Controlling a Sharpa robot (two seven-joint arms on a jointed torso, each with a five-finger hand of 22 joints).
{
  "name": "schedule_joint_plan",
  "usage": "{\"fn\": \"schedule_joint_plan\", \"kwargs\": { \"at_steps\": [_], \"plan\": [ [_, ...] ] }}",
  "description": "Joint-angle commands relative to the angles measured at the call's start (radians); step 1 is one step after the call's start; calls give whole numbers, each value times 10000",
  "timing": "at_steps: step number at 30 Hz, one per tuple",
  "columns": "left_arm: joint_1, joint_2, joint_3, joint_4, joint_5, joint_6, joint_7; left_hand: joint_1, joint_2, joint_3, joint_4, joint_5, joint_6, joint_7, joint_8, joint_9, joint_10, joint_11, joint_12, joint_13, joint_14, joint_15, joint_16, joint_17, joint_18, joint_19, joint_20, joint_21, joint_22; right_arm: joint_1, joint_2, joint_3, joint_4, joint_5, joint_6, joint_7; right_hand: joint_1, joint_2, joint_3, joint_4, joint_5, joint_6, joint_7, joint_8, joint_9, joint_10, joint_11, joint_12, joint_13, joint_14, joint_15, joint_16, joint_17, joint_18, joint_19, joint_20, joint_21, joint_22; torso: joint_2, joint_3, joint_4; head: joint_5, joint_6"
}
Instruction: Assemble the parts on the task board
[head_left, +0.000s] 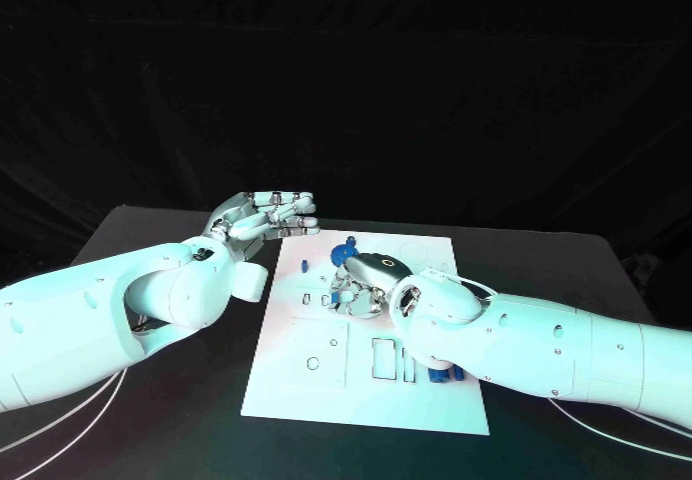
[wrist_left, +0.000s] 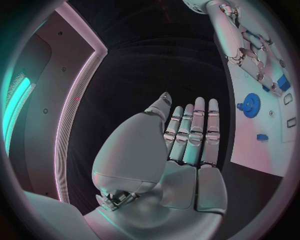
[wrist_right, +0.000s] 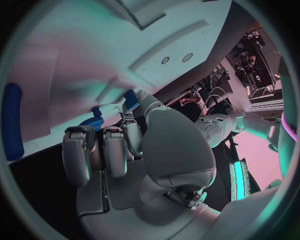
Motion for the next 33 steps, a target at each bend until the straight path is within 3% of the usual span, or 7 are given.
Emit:
{"fn": "schedule_joint_plan", "kwargs": {
  "at_steps": [1, 18, 23, 28, 31, 33],
  "plan": [
    [10, 8, 7, 27, 9, 171, 45, -97, -92, 73, 5, -4, -6, 68, -53, 5, 1, 43, -49, 11, 41, 39, -27, 18, 50, 75, -7, -27, -19, -45, 6, -35, -29, -124, 337, -161, -112, -35, -25, 62, -45, -129, 17, -95, -49, -61, 60, -47, 156, 824, 102, -17, 1720, -25, 570, 38, -48, 2172, 2, 1, 3, 1, 2],
    [10, -13, 6, 28, 9, 167, 41, -97, -92, 73, 5, -4, -6, 68, -53, 5, 1, 43, -49, 11, 41, 39, -27, 18, 50, 75, -7, -27, -19, -45, 32, -35, -52, -72, 136, -80, -330, -250, -155, 216, 5, -534, 202, -351, -178, -304, 229, -220, -38, 806, 247, -58, 1658, 4, 496, 162, -166, 2108, 3, -1, 3, -18, -10],
    [10, -16, 6, 23, 8, 172, 19, -97, -92, 73, 5, -4, -6, 68, -53, 5, 1, 43, -49, 11, 41, 39, -27, 18, 50, 75, -7, -27, -19, -45, 23, -35, -44, -57, -93, -70, -628, -463, -430, 442, -231, -734, 259, -456, -233, -494, 291, -342, -191, 786, 309, -98, 1597, 32, 429, 224, -271, 2049, 1, 0, -1, -14, 6],
    [10, -15, 5, -35, -119, 197, -106, -150, -123, 119, -6, -4, 27, 32, -33, 11, 46, 14, -25, 18, 143, 4, 21, 47, 61, 143, -26, 5, -10, -44, -104, -35, 116, -3, -694, 33, -849, -760, -1125, 785, -243, -1200, 401, -671, -360, -982, 422, -668, -610, 756, 410, -164, 1500, 76, 315, 317, -453, 1947, -7, 8, 1, -23, 26],
    [11, -13, 3, -124, -369, 270, -298, -344, -242, 158, 15, 4, 269, -152, 87, 37, 420, -176, 119, 57, 677, -199, 262, 182, 68, 574, -193, 243, 73, -33, -339, -27, 431, 178, -1219, 230, -600, -764, -1805, 1148, -118, -1417, 498, -739, -464, -1104, 524, -687, -693, 747, 471, -186, 1474, 88, 283, 422, -522, 1918, -16, 14, -15, -19, 48],
    [10, 2, 1, -231, -648, 330, -518, -522, -342, 108, 79, 4, 464, -291, 171, 53, 894, -349, 289, 120, 1142, -385, 472, 308, 78, 920, -333, 438, 144, -11, -568, -5, 728, 400, -1608, 491, -497, -739, -1932, 1232, -79, -1436, 505, -736, -482, -1093, 525, -662, -682, 745, 499, -192, 1467, 93, 283, 421, -528, 1919, -21, 14, -34, -11, 80]
  ]
}}
